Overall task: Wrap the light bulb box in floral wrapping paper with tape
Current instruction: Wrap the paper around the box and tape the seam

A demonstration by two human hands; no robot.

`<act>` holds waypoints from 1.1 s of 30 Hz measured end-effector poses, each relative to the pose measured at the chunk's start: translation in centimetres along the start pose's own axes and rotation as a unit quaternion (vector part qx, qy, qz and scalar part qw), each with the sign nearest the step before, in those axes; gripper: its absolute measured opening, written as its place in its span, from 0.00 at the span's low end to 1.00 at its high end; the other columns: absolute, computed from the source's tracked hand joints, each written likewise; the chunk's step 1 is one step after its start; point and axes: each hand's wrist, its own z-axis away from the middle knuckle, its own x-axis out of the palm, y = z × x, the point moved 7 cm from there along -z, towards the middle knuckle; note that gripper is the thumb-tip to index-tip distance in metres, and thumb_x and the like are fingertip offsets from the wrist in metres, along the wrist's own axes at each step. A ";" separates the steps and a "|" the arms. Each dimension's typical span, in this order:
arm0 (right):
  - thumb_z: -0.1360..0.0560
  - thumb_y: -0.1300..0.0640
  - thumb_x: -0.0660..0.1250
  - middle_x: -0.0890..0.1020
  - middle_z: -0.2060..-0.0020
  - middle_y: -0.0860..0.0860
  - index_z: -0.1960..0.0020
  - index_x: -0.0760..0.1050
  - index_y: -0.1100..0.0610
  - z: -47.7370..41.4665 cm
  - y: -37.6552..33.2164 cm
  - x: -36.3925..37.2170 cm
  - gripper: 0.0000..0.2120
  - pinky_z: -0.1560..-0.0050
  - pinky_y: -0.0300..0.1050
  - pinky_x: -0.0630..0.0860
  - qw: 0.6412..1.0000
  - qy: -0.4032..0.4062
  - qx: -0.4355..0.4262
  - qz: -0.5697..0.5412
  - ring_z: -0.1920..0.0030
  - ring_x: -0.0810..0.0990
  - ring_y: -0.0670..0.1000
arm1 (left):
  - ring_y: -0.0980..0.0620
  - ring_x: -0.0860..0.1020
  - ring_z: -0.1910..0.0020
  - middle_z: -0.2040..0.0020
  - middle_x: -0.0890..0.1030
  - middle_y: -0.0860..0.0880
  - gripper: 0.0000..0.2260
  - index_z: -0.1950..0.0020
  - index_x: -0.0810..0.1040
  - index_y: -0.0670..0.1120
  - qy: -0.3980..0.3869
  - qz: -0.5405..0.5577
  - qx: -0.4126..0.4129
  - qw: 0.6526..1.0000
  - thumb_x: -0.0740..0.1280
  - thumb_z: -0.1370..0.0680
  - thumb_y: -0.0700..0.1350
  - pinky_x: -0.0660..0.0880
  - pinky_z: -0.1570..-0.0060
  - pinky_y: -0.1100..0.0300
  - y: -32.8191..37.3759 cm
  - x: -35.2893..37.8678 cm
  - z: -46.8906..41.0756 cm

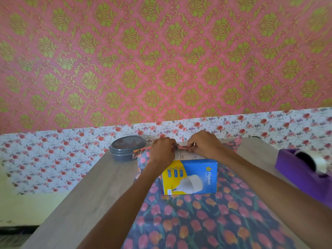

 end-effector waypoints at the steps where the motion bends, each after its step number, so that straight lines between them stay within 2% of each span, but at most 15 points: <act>1: 0.25 0.58 0.70 0.86 0.58 0.48 0.53 0.86 0.52 0.5 0.0 0.0 0.07 0.68 0.37 0.68 1.000 0.000 -0.001 -0.002 0.71 0.74 0.43 | 0.43 0.80 0.50 0.52 0.84 0.46 0.11 0.49 0.84 0.50 -0.006 0.008 0.004 1.000 0.63 0.23 0.40 0.74 0.50 0.54 0.1 0.0 0.2; 3: 0.24 0.56 0.69 0.85 0.59 0.48 0.53 0.86 0.52 1.2 0.2 0.1 0.06 0.65 0.41 0.74 1.000 -0.006 -0.008 -0.016 0.66 0.79 0.48 | 0.43 0.80 0.50 0.49 0.83 0.47 0.11 0.47 0.84 0.50 -0.023 0.024 0.012 0.999 0.63 0.22 0.40 0.75 0.51 0.54 0.2 -0.2 0.9; 5: 0.22 0.49 0.68 0.84 0.61 0.48 0.54 0.84 0.52 2.1 0.5 0.7 0.09 0.62 0.47 0.76 0.998 -0.038 -0.020 -0.050 0.64 0.80 0.50 | 0.43 0.80 0.50 0.46 0.82 0.47 0.12 0.45 0.83 0.49 -0.043 0.036 0.023 0.998 0.62 0.21 0.40 0.76 0.52 0.53 0.5 -0.5 1.8; 7: 0.26 0.33 0.64 0.81 0.58 0.45 0.51 0.82 0.49 3.0 0.5 1.4 0.20 0.59 0.50 0.76 0.993 -0.090 -0.031 -0.068 0.60 0.79 0.50 | 0.42 0.80 0.50 0.47 0.81 0.46 0.10 0.47 0.81 0.47 -0.068 0.046 0.039 0.996 0.61 0.19 0.44 0.74 0.55 0.53 0.7 -0.6 2.9; 9: 0.32 0.23 0.60 0.79 0.49 0.44 0.42 0.79 0.46 4.1 0.3 1.6 0.33 0.51 0.52 0.76 0.989 -0.132 -0.049 -0.049 0.49 0.79 0.50 | 0.41 0.78 0.46 0.45 0.79 0.45 0.14 0.45 0.78 0.47 -0.117 0.046 0.059 0.990 0.59 0.18 0.55 0.72 0.53 0.54 0.8 -0.3 3.9; 11: 0.32 0.26 0.64 0.74 0.34 0.44 0.30 0.72 0.46 5.1 0.4 1.8 0.37 0.38 0.55 0.71 0.987 -0.155 -0.048 0.010 0.35 0.72 0.51 | 0.43 0.72 0.33 0.31 0.73 0.47 0.25 0.30 0.71 0.50 -0.189 0.013 0.074 0.979 0.58 0.21 0.64 0.69 0.36 0.50 0.7 -0.1 5.0; 13: 0.29 0.35 0.70 0.67 0.26 0.44 0.24 0.65 0.47 5.6 0.6 2.1 0.37 0.30 0.57 0.64 0.987 -0.146 -0.045 0.045 0.28 0.65 0.52 | 0.47 0.62 0.25 0.22 0.61 0.50 0.34 0.21 0.60 0.52 -0.234 -0.039 0.105 0.966 0.63 0.23 0.65 0.59 0.28 0.51 0.8 0.0 5.8; 15: 0.27 0.41 0.71 0.65 0.25 0.45 0.24 0.64 0.47 6.1 0.6 2.5 0.35 0.28 0.55 0.61 0.990 -0.122 -0.052 0.051 0.26 0.63 0.52 | 0.48 0.63 0.25 0.21 0.60 0.51 0.38 0.21 0.57 0.51 -0.227 -0.068 0.122 0.964 0.68 0.25 0.63 0.61 0.30 0.53 0.7 -0.1 6.0; 19: 0.23 0.44 0.68 0.63 0.24 0.43 0.23 0.61 0.46 6.9 0.4 3.3 0.32 0.30 0.52 0.64 0.992 -0.079 -0.056 0.084 0.28 0.63 0.52 | 0.46 0.72 0.32 0.27 0.68 0.50 0.42 0.24 0.64 0.52 -0.181 -0.081 0.068 0.978 0.69 0.31 0.70 0.68 0.35 0.51 -0.7 -0.3 5.9; 23: 0.23 0.45 0.67 0.68 0.29 0.49 0.25 0.62 0.47 7.3 0.5 3.7 0.30 0.32 0.54 0.65 0.992 -0.041 -0.055 0.109 0.32 0.66 0.56 | 0.47 0.77 0.38 0.34 0.76 0.50 0.42 0.27 0.68 0.52 -0.137 -0.184 0.042 0.972 0.67 0.34 0.74 0.70 0.40 0.52 -0.3 -0.9 5.8; 25: 0.23 0.43 0.66 0.71 0.33 0.50 0.25 0.60 0.46 7.6 0.6 3.8 0.29 0.34 0.54 0.67 0.991 -0.030 -0.054 0.121 0.35 0.69 0.56 | 0.47 0.76 0.37 0.36 0.76 0.50 0.41 0.28 0.69 0.53 -0.119 -0.208 0.038 0.970 0.66 0.34 0.74 0.68 0.38 0.51 -0.1 -0.9 5.9; 27: 0.22 0.41 0.63 0.73 0.35 0.51 0.23 0.55 0.48 8.0 0.5 3.8 0.32 0.36 0.52 0.69 0.988 -0.016 -0.049 0.148 0.37 0.70 0.57 | 0.47 0.71 0.32 0.33 0.73 0.50 0.41 0.27 0.66 0.53 -0.115 -0.181 0.046 0.976 0.65 0.34 0.74 0.62 0.32 0.48 -0.7 -0.6 5.8; 30: 0.21 0.39 0.61 0.72 0.34 0.53 0.20 0.44 0.56 8.2 0.5 3.7 0.41 0.35 0.51 0.68 0.985 -0.013 -0.027 0.171 0.36 0.70 0.57 | 0.46 0.65 0.28 0.29 0.68 0.50 0.45 0.26 0.63 0.54 -0.164 -0.082 0.059 0.981 0.60 0.36 0.77 0.58 0.30 0.45 -2.4 0.2 5.5; 31: 0.21 0.38 0.60 0.72 0.34 0.53 0.20 0.43 0.57 8.1 0.5 3.7 0.42 0.35 0.51 0.68 0.984 -0.014 -0.021 0.175 0.35 0.69 0.57 | 0.46 0.64 0.27 0.28 0.67 0.51 0.44 0.25 0.62 0.55 -0.180 -0.041 0.055 0.981 0.61 0.35 0.76 0.56 0.29 0.44 -3.0 0.2 5.4; 33: 0.22 0.38 0.60 0.71 0.32 0.53 0.20 0.47 0.57 7.9 0.5 3.5 0.40 0.33 0.51 0.67 0.983 -0.019 -0.017 0.180 0.34 0.68 0.58 | 0.48 0.62 0.27 0.27 0.66 0.53 0.36 0.24 0.61 0.56 -0.187 -0.025 0.069 0.980 0.67 0.28 0.67 0.54 0.29 0.44 -3.9 0.2 4.9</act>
